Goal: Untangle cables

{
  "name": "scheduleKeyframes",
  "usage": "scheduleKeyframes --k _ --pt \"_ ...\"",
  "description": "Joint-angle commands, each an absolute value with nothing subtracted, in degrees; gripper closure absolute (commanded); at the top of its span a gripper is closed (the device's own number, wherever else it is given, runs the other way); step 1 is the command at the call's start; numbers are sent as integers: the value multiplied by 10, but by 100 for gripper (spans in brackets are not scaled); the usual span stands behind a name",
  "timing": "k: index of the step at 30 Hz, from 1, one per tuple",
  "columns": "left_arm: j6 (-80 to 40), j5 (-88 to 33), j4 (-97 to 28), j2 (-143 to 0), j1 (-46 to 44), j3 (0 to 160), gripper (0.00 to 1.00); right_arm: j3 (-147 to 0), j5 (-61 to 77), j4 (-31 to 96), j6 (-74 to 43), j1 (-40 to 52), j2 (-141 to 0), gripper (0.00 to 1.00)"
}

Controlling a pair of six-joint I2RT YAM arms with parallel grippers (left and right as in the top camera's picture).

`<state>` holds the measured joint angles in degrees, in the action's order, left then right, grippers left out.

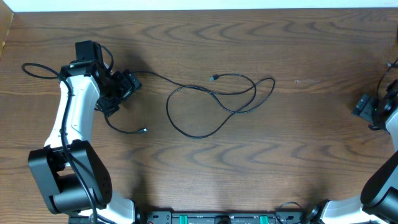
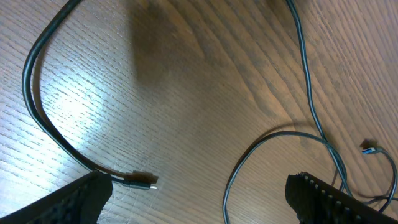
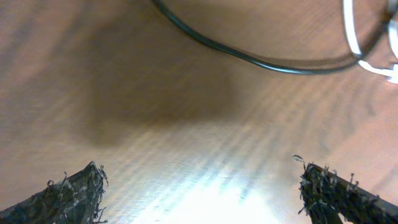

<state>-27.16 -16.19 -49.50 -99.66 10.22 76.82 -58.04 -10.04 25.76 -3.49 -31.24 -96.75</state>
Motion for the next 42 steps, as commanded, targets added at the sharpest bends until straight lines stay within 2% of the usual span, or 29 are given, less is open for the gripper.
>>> scheduleKeyframes --k 1,7,16,28,42 --pt "-272 -158 -497 -999 102 767 6 -563 -162 261 -43 -312 -971 1" --pt "-272 -158 -497 -999 102 767 6 -526 -164 240 -42 -325 -971 1" --pt "-272 -158 -497 -999 102 767 6 -442 -164 131 -42 -362 -971 1" --pt "-272 -158 -497 -999 102 767 6 -400 -135 30 -40 -417 -978 1" --pt "-272 -158 -497 -999 102 767 6 -400 -76 -107 -25 -424 -1137 1"
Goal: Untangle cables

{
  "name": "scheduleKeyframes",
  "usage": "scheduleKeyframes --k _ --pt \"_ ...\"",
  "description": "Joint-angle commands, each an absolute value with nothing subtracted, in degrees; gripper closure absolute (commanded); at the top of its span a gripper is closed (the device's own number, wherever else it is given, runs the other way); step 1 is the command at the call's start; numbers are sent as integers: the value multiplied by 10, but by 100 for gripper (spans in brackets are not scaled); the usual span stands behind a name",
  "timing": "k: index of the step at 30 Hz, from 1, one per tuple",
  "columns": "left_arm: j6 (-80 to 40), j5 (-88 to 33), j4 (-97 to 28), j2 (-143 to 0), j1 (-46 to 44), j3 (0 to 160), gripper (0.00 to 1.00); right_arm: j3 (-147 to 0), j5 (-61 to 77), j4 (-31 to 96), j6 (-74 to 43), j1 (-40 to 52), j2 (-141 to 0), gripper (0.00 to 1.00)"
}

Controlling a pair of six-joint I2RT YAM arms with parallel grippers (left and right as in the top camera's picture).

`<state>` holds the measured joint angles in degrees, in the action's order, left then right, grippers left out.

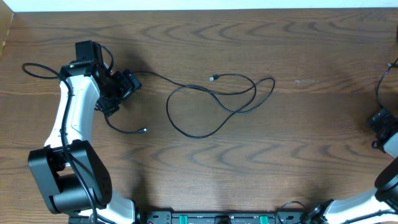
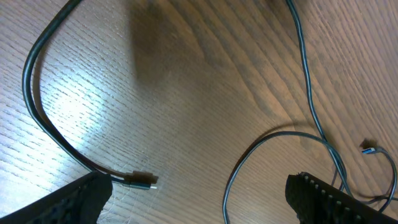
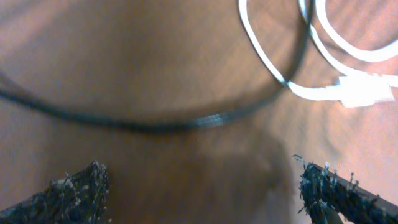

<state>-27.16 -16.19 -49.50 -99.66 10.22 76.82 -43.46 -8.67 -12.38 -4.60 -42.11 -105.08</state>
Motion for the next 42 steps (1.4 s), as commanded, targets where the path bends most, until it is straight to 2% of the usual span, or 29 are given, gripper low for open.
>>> scheduleKeyframes --k 1,4,12,21,30,42 --pt "-272 -158 -497 -999 102 767 6 -400 -69 -118 -25 -424 -1151 1" --pt "-272 -158 -497 -999 102 767 6 -401 -50 -156 -25 -423 -1195 1" --pt "-272 -158 -497 -999 102 767 6 -432 25 -234 -57 -420 -1312 12" --pt "-272 -158 -497 -999 102 767 6 -533 47 -234 -77 -378 -1393 10" --pt "-272 -158 -497 -999 102 767 6 -623 44 -233 -88 -322 -1399 10" --pt "-272 -158 -497 -999 102 767 6 -667 30 -229 -92 -304 -1399 2"
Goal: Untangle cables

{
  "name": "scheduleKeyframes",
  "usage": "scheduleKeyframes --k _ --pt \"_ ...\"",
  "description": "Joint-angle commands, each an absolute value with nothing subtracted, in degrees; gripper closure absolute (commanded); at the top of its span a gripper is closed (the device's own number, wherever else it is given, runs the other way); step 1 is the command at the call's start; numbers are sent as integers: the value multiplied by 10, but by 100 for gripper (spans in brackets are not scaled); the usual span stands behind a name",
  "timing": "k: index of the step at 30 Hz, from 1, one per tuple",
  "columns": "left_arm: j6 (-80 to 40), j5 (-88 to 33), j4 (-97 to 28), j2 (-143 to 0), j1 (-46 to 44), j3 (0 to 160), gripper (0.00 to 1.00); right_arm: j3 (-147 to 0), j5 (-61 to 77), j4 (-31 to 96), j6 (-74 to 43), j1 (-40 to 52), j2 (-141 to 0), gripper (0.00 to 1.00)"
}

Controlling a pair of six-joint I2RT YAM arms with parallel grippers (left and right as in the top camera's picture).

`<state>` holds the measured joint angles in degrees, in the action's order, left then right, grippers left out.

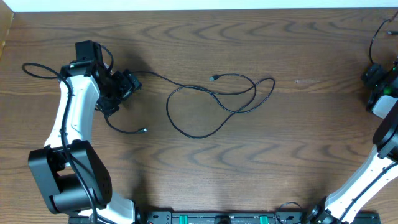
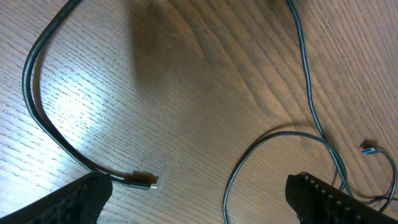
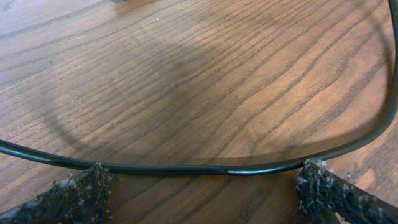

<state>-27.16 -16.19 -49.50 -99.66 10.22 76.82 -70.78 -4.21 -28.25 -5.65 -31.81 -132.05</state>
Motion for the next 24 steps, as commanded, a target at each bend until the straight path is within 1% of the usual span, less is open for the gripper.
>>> scheduleKeyframes --k 1,9,14,24 --pt "-272 -158 -497 -999 102 767 6 -667 30 -229 -92 -304 -1399 2" --pt "-272 -158 -497 -999 102 767 6 -674 29 -234 -91 -305 -1399 1" --pt "-272 -158 -497 -999 102 767 6 -676 30 -272 -90 -307 -1399 1" --pt "-272 -158 -497 -999 102 767 6 -676 29 -299 -44 -308 -1408 1"
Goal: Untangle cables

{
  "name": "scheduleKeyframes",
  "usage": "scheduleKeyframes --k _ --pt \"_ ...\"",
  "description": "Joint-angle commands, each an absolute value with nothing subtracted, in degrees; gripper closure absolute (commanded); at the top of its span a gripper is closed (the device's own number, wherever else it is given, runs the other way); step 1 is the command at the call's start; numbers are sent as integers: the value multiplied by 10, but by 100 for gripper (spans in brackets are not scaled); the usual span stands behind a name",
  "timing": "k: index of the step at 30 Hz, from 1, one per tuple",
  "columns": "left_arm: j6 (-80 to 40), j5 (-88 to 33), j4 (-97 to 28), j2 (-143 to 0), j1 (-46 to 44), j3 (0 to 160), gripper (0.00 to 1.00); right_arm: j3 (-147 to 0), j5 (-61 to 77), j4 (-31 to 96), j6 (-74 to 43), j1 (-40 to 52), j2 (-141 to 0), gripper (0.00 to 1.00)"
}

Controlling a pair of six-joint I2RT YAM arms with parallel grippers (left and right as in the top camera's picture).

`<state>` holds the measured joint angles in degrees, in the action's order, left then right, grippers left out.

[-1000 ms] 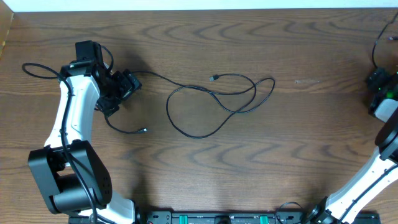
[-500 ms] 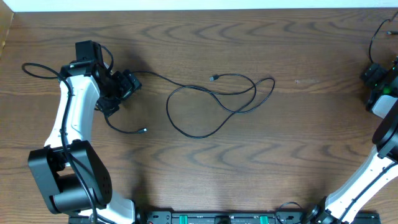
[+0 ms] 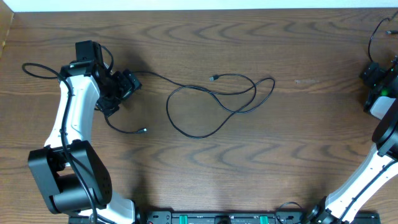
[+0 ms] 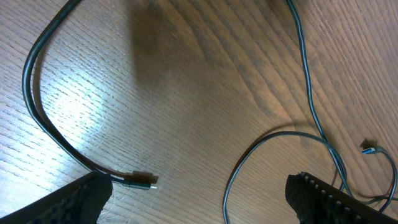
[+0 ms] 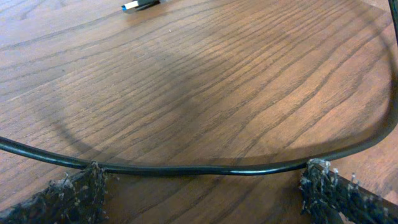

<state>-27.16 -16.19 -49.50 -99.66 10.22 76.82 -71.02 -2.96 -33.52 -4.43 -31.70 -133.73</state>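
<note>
A thin dark cable (image 3: 205,106) lies in loose crossing loops mid-table, one plug (image 3: 213,78) at its top. A thicker black cable (image 4: 37,118) curves past my left gripper (image 3: 123,87) and ends in a plug (image 4: 140,181). The left gripper (image 4: 202,202) is open and holds nothing, with that plug just ahead of its left finger. At the far right edge my right gripper (image 3: 372,78) is open. Another black cable (image 5: 205,168) runs across both of its fingertips (image 5: 78,193), and a small plug (image 5: 140,5) lies further off.
The left arm's own lead (image 3: 37,68) loops at the far left. A black cable (image 3: 375,31) rises off the table's right edge behind the right gripper. The wooden table (image 3: 249,168) stretches across the front.
The right gripper has shifted slightly along the black cable, and a small plug now shows at the top of its view. The left arm and the middle cable have not moved.
The right gripper was at the right edge over a black and a white cable. Then it sat nearer the front with the white plug in view. Then it was further back, low over the black cable, where it stays. The left arm stayed still throughout.
</note>
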Motion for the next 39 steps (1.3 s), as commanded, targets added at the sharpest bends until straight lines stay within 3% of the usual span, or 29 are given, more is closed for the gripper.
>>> scheduleKeyframes --k 1,12,24,36,39 --pt "-272 -158 -497 -999 102 767 6 -676 29 -298 -44 -308 -1411 1" --pt "-272 -158 -497 -999 102 767 6 -676 71 -253 -13 -307 -1353 1" --pt "-272 -158 -497 -999 102 767 6 -676 72 123 67 -307 -1028 1" --pt "-272 -158 -497 -999 102 767 6 -676 -227 374 -42 -308 -890 1" --pt "-272 -158 -497 -999 102 767 6 -676 -234 419 -80 -311 -886 1"
